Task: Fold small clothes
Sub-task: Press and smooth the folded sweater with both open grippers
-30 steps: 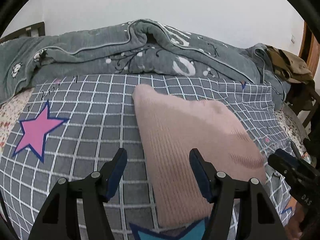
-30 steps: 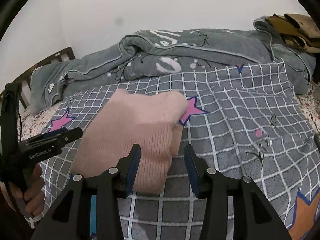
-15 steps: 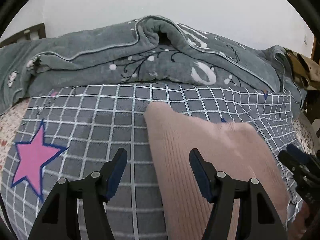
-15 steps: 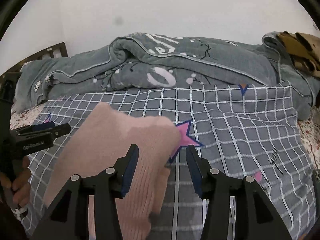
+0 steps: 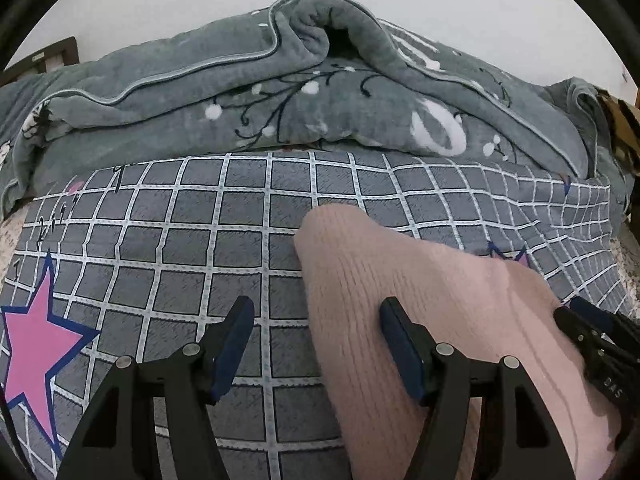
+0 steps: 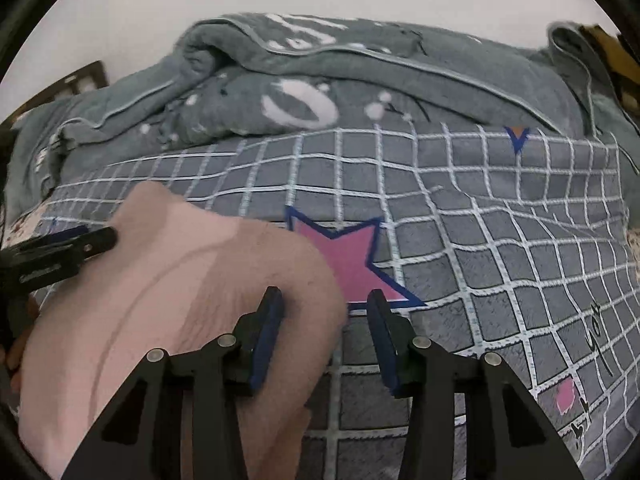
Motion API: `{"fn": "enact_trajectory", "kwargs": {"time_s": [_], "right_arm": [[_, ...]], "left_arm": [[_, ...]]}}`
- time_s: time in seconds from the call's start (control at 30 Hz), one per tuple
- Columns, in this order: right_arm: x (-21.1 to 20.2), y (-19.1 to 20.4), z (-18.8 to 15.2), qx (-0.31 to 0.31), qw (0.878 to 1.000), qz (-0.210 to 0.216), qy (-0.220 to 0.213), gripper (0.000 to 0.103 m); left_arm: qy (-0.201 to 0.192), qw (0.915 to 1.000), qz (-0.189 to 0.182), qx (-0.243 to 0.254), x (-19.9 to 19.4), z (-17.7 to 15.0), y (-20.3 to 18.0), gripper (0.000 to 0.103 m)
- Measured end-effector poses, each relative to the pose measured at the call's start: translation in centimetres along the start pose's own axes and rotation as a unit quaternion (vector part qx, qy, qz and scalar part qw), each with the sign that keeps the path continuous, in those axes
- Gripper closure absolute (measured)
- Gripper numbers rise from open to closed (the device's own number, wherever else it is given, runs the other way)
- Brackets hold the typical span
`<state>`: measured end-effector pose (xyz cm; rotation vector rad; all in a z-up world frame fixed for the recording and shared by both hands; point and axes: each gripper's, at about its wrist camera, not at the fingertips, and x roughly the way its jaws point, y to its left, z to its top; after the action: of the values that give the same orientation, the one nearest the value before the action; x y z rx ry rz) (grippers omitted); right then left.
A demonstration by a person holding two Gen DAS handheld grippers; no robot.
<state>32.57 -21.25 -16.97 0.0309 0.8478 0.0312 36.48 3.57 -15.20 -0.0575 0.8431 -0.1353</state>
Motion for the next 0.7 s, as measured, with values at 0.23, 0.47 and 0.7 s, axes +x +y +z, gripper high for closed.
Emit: {"fn": "enact_trajectory", "kwargs": {"time_s": [0.23, 0.47, 0.7], "right_arm": [[-5.7, 0.7, -0.6, -0.005, 0.997, 0.041, -0.065, 0.06], [-6.9, 4.2, -4.0, -0.067, 0.992, 0.089, -0.057, 0.059], [-4.4, 4.6, -4.5, -0.074, 0.995, 0.05, -0.039, 0.055]], "left_arm": [[-0.007, 0.9991, -0.035, 0.02, -4.3, -2.0, -1.3, 0.039], [-0.005, 0.9992, -0.014, 0.038, -5.3, -5.1, -2.9, 0.038], [-0.013, 0.9991, 0.0, 0.041, -4.4, -6.1, -2.9, 0.03]]}}
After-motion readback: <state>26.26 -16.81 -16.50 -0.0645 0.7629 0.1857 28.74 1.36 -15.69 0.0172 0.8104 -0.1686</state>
